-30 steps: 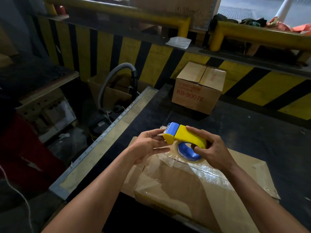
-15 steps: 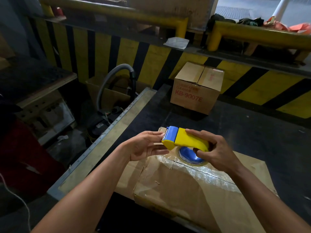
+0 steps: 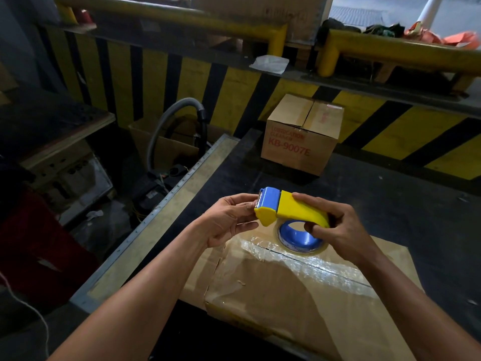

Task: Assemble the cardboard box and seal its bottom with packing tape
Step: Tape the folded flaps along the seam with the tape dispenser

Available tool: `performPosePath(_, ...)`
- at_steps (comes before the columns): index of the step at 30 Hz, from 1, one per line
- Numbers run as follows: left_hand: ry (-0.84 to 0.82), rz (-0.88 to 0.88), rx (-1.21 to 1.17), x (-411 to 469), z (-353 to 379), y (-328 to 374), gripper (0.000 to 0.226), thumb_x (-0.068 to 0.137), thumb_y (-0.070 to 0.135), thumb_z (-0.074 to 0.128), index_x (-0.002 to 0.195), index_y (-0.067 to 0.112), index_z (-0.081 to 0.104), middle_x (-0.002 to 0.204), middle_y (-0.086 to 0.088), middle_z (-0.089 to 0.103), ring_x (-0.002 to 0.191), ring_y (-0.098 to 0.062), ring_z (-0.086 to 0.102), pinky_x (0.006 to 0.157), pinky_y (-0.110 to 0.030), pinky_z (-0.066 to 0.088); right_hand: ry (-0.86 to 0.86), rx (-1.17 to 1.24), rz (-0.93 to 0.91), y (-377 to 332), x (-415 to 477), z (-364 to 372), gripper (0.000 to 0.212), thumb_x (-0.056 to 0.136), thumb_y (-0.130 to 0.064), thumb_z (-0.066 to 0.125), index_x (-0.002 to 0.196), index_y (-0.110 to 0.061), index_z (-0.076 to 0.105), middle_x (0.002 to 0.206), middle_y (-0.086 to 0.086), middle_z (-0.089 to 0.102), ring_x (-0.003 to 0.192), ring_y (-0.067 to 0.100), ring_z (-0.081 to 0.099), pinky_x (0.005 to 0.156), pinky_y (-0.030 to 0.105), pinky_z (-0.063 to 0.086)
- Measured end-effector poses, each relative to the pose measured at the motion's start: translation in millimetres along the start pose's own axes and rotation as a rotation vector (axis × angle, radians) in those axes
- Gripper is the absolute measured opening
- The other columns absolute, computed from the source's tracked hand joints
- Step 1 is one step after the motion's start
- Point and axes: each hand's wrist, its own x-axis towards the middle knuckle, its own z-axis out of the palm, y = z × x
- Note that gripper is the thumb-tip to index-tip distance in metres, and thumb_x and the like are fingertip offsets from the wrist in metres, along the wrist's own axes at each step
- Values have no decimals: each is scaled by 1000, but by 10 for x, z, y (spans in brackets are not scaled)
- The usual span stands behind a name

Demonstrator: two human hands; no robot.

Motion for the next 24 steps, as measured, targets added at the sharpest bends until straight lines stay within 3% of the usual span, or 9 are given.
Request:
performPosePath(3,-19,-4,-37,-4,17,6,29,83,9,67,112,7,70,102,-14,75,85,-22,75,69,-31,63,10,6,14,1,5,1,60,72,-11,65,123,-43,67,111,-12,68,84,17,61,70,33,52)
performPosePath(8,-91,-77,-69,-22,20,-28,45,91,1,62,136,4,56,105,-16,73,85,-23,74,73,-35,63,26,-12,34,49,-12,-14,60,73,-15,65,123,-47,65,110,-11,67,81,19,61,70,32,53)
performPosePath(11,-91,-71,-99,-31,26,-37,37,94,-1,58,130,6,59,103,-15,74,85,-21,74,73,-32,63,-9,-35,38,46,-22,-27,63,75,-15,65,128,-48,62,115,-15,66,86,21,62,74,36,55)
performPosePath(15,-79,-60,-97,-38,63,-25,38,85,5,64,123,7,62,102,-12,76,86,-19,75,73,-29,62,-128,-218,69,0,9,-79,75,81,-24,73,138,-60,41,121,-22,57,87,10,59,70,26,52)
performPosePath(19,-64,-64,-126,-37,121,-24,38,82,7,65,120,8,63,100,-11,76,85,-17,75,70,-26,61,-161,-309,88,11,18,-72,80,81,-34,81,137,-65,33,121,-38,48,101,-1,56,79,25,51)
performPosePath(21,-72,-75,-152,-29,153,-34,35,83,7,64,118,8,63,98,-11,76,83,-16,75,69,-26,61,-142,-347,81,22,10,-51,75,80,-38,81,134,-61,34,119,-34,49,101,1,56,77,23,49)
performPosePath(24,-77,-85,-177,-16,193,-49,33,82,6,64,115,9,64,94,-9,76,79,-15,74,66,-25,61,-85,-312,64,62,1,-43,71,82,-27,80,136,-53,41,119,-21,54,100,7,57,77,25,47)
